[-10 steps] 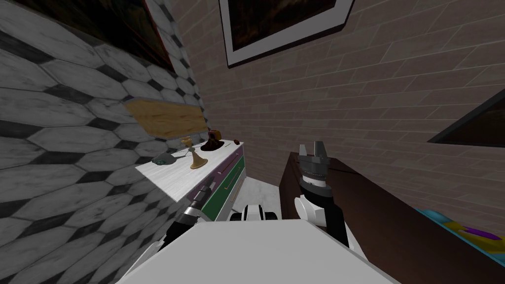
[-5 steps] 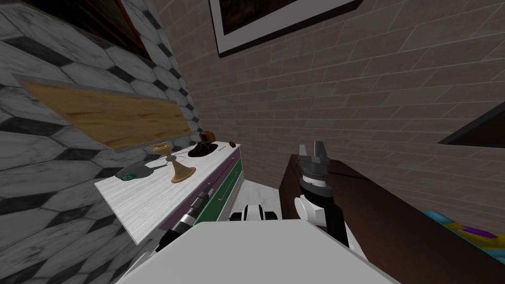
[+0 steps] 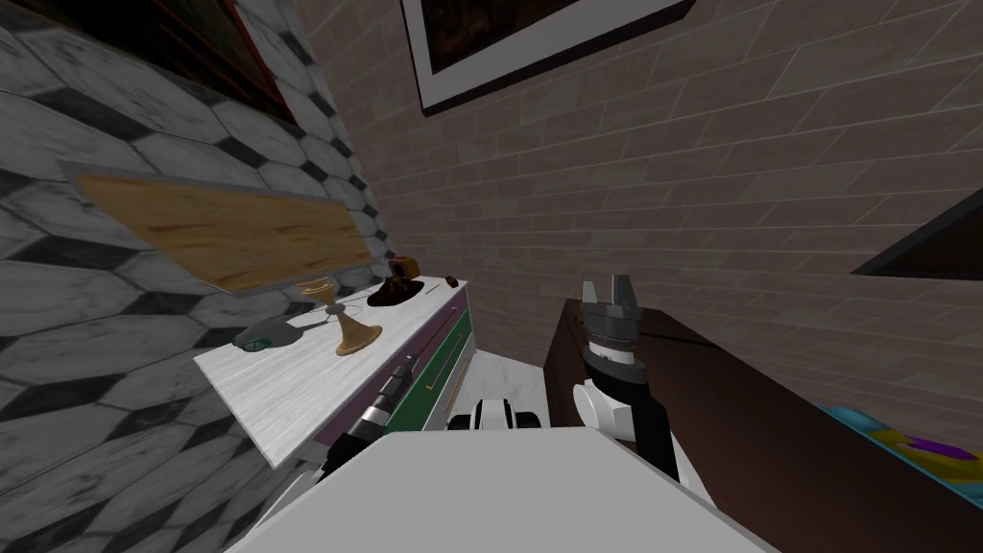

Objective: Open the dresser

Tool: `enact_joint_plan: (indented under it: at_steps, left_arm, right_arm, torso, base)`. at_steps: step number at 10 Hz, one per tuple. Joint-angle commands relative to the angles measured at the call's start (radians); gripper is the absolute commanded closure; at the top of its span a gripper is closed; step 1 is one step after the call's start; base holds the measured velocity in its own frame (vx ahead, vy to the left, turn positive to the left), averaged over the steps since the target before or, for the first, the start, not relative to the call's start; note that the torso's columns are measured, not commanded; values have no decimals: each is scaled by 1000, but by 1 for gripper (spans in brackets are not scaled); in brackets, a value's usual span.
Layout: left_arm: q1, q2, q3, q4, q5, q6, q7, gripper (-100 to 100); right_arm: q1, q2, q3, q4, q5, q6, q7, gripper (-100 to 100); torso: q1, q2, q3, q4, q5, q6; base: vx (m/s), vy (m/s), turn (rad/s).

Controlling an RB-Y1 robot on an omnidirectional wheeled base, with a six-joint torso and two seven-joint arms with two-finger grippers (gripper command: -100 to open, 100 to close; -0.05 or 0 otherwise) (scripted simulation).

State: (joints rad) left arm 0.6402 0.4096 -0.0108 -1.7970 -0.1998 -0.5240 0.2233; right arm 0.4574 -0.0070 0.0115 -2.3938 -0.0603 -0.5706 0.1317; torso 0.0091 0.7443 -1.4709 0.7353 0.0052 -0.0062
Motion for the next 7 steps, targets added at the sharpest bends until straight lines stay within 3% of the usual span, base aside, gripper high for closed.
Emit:
enact_joint_plan:
  at_steps: [1, 3, 4, 7]
  left_arm:
    - [-81, -2, 0, 79, 2, 10, -5, 100]
    - [-81, -2, 0, 109, 2, 10, -5, 100]
    - [-141, -46, -6, 138, 17, 9, -45, 100]
    - [-235, -46, -6, 217, 17, 9, -45, 100]
  right_arm:
    - [0, 0, 0, 0, 0, 0, 0, 0]
    - [0, 0, 0, 0, 0, 0, 0, 0]
    - [0, 0, 0, 0, 0, 0, 0, 0]
    - [0, 0, 0, 0, 0, 0, 0, 0]
  torso:
    - [0, -3, -2, 0, -1, 0]
    - [1, -11, -6, -4, 0, 0]
    - [3, -13, -7, -5, 1, 0]
    - [5, -7, -4, -1, 0, -1]
  base:
    - [-34, 10, 3]
    - [-3, -5, -4]
    - [-116, 18, 92]
    - [-86, 15, 8]
